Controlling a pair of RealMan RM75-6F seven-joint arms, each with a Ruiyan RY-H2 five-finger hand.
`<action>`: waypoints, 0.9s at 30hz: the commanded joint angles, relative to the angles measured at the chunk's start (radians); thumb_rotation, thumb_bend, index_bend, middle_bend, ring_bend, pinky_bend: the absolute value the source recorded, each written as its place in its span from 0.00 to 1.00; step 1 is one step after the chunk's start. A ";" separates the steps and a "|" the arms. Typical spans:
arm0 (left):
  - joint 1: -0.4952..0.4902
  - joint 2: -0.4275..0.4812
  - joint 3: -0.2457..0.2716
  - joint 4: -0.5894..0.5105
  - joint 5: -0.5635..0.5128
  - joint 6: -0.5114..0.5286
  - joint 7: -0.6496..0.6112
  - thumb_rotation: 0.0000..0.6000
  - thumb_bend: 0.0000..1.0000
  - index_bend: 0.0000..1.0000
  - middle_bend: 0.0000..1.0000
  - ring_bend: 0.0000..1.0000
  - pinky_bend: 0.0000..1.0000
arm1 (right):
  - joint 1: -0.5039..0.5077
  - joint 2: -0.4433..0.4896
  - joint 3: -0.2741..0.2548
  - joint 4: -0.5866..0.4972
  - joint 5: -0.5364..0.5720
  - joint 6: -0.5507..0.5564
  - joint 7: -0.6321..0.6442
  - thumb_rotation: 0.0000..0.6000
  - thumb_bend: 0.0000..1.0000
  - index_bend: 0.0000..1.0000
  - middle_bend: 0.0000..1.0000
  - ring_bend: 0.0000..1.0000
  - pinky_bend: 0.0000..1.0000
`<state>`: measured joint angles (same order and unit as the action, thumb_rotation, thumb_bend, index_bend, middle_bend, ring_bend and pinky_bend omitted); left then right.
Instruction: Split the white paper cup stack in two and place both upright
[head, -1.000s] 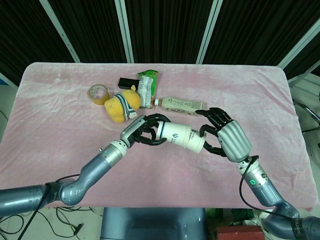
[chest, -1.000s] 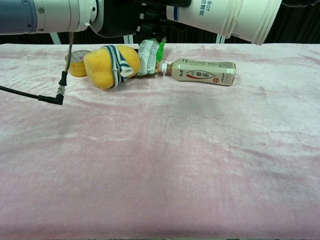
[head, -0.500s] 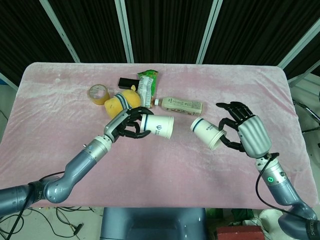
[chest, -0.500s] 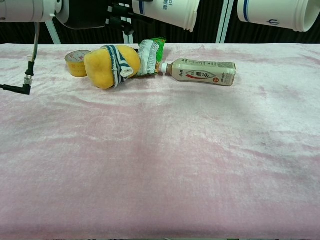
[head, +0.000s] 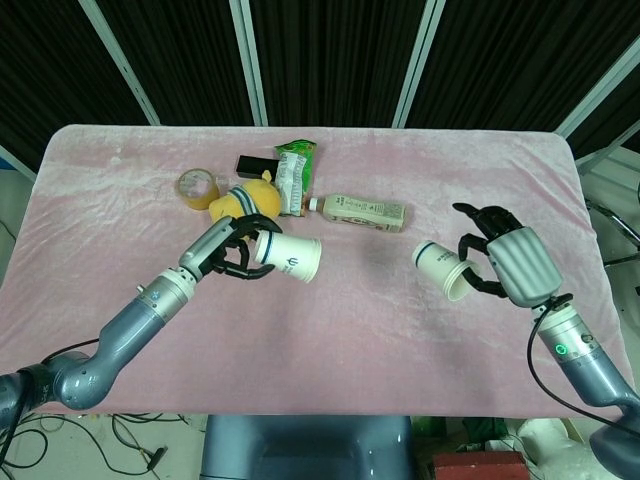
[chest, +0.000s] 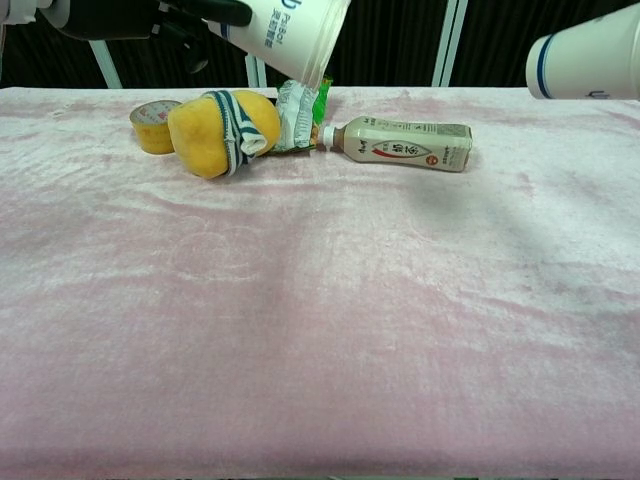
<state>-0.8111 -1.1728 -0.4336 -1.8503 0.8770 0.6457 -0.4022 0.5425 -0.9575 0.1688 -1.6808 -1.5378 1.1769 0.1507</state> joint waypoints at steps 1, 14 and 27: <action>-0.055 0.037 0.098 0.003 0.008 0.077 0.249 1.00 0.36 0.52 0.50 0.36 0.64 | 0.034 0.067 -0.009 -0.062 0.066 -0.110 -0.034 1.00 0.39 0.86 0.11 0.23 0.19; -0.160 -0.027 0.293 0.003 -0.055 0.415 0.993 1.00 0.36 0.51 0.50 0.36 0.65 | 0.149 0.172 -0.011 -0.203 0.218 -0.436 -0.009 1.00 0.40 0.86 0.07 0.23 0.19; -0.180 -0.013 0.373 -0.078 -0.247 0.390 1.166 1.00 0.36 0.50 0.49 0.36 0.65 | 0.283 0.029 -0.067 -0.192 0.534 -0.512 -0.358 1.00 0.40 0.86 0.04 0.22 0.19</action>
<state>-0.9856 -1.1949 -0.0827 -1.9095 0.6725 1.0510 0.7456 0.7834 -0.8821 0.1278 -1.8721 -1.0939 0.6641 -0.1135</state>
